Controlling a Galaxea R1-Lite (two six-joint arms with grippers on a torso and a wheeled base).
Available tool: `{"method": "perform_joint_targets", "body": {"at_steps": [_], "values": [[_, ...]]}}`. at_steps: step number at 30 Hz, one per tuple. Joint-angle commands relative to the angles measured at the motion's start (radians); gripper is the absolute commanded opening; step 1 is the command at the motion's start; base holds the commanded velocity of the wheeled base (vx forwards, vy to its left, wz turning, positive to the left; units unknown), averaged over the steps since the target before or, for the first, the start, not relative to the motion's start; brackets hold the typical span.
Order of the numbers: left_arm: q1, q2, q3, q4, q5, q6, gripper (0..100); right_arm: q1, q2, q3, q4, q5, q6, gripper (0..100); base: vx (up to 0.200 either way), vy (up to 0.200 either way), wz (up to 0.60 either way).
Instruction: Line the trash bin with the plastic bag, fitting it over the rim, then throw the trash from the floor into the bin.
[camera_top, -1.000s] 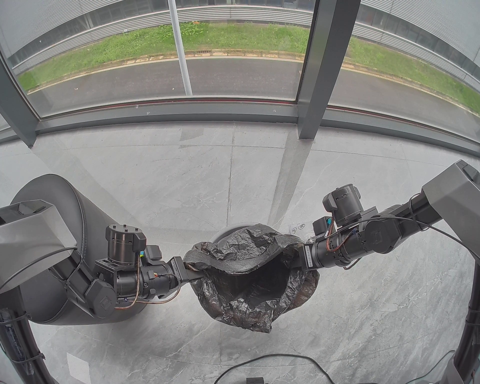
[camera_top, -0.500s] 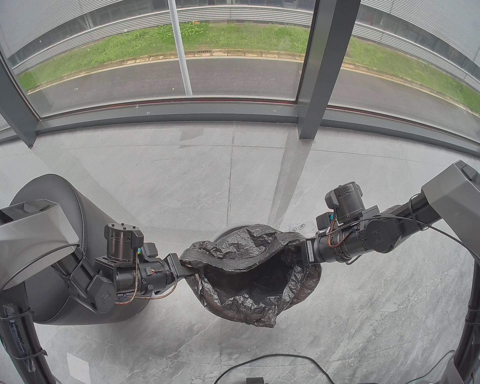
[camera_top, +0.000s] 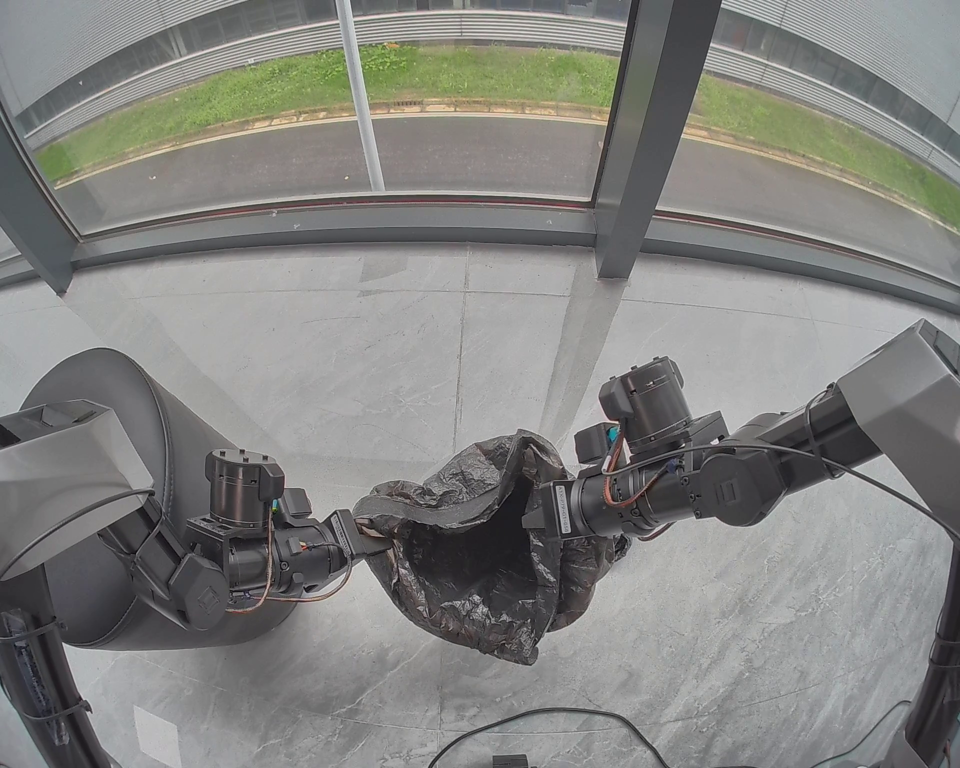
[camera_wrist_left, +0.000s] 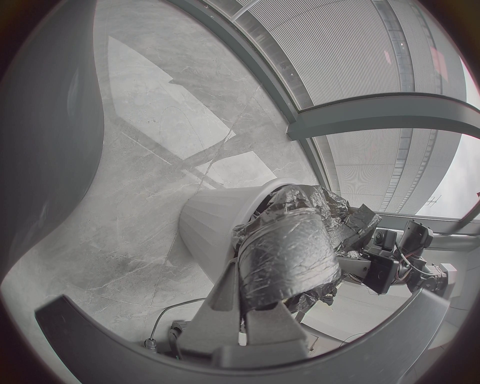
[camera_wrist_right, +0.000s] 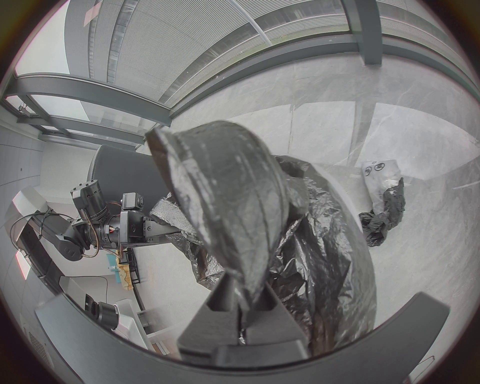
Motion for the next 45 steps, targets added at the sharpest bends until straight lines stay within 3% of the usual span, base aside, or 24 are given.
{"method": "perform_joint_targets", "body": {"at_steps": [1,11,29,36,45], "values": [[-0.003,-0.016,0.006,-0.001,0.000,0.000,0,0.017,0.069,-0.051,-0.007,0.007,0.010,0,0.000,0.000,0.00],[-0.003,-0.013,0.005,-0.002,0.000,-0.002,0,-0.015,0.207,-0.150,-0.062,0.019,0.004,0,0.000,0.000,0.00],[-0.005,-0.005,0.006,-0.002,0.002,-0.002,0,-0.033,0.265,-0.122,-0.145,0.013,0.005,0,0.000,0.000,0.00],[-0.005,-0.013,0.008,-0.002,0.000,-0.002,0,-0.033,0.204,-0.105,-0.142,0.008,0.010,0,0.000,0.000,0.00],[-0.005,-0.015,0.016,-0.007,0.000,-0.002,0,-0.046,0.063,0.042,-0.151,0.004,-0.023,0,0.000,0.000,0.00]]}}
